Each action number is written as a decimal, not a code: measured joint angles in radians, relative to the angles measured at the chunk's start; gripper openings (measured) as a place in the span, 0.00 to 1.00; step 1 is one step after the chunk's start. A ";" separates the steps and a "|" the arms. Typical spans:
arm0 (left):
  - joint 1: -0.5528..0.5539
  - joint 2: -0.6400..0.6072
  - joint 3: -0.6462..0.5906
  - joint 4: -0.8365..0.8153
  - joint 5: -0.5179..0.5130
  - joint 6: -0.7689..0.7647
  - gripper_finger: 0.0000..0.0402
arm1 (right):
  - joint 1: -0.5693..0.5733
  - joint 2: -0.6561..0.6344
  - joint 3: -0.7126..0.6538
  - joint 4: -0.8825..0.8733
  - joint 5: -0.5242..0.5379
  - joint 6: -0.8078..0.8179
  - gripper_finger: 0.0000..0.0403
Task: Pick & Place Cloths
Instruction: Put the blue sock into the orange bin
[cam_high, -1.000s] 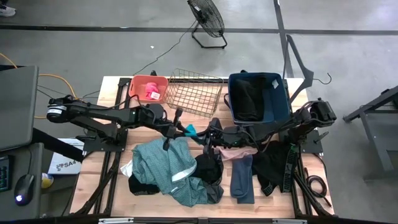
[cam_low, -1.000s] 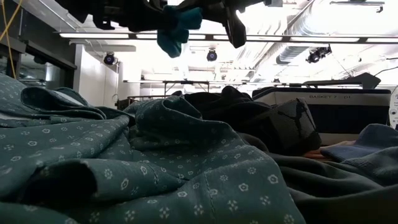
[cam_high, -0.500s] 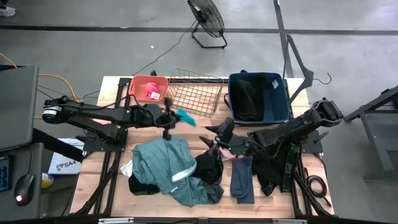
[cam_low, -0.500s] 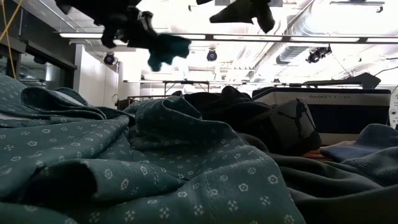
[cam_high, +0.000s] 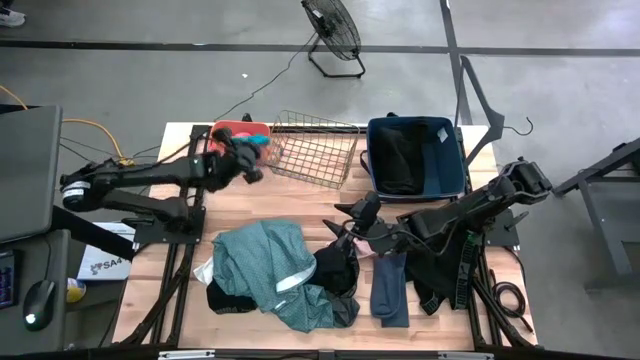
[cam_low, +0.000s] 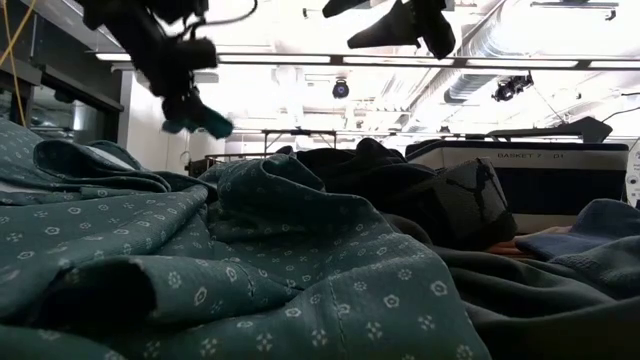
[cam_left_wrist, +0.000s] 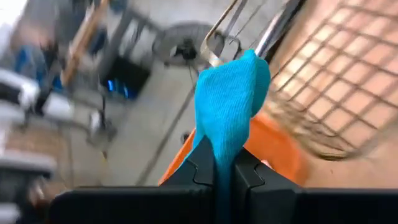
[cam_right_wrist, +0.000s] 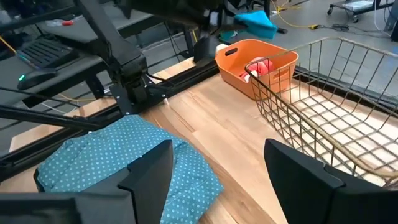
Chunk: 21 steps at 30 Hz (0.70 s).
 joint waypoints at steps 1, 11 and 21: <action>0.042 0.000 0.000 -0.002 0.029 -0.017 0.01 | 0.000 0.000 0.000 -0.001 0.002 0.002 0.61; 0.409 0.031 0.000 -0.021 0.343 -0.194 0.01 | 0.000 0.000 0.000 -0.001 0.027 0.004 0.61; 0.617 0.183 0.000 -0.012 0.490 -0.231 0.01 | 0.000 0.000 0.000 -0.001 0.037 0.024 0.61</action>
